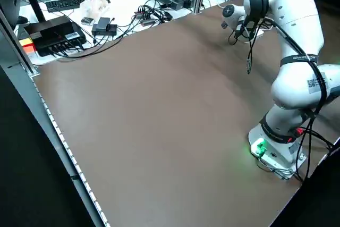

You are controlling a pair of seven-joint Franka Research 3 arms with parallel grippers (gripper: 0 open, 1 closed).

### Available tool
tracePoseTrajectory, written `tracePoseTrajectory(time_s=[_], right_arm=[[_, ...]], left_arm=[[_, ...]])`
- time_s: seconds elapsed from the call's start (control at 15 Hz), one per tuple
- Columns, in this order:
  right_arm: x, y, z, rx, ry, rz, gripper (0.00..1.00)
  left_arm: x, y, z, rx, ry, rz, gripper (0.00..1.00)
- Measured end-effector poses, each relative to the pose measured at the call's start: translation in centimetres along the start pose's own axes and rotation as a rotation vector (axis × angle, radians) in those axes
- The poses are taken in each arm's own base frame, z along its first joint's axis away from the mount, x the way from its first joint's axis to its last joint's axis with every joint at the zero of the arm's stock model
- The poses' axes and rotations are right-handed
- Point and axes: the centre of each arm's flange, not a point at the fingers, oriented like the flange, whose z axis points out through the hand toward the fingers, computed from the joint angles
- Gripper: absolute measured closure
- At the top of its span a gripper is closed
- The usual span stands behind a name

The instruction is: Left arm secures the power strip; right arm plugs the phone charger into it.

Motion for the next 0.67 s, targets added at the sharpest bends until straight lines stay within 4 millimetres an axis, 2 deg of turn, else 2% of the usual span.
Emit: tracePoseTrajectory(time_s=[0.2,0.67], right_arm=[[0.21,0.12,-0.04,0.005,-0.004,0.044,0.16],[0.45,0.26,-0.11,0.014,-0.011,0.082,0.20]], left_arm=[[-0.02,-0.05,0.05,0.000,-0.001,0.000,0.99],[-0.02,-0.10,0.07,0.000,-0.001,0.004,0.99]])
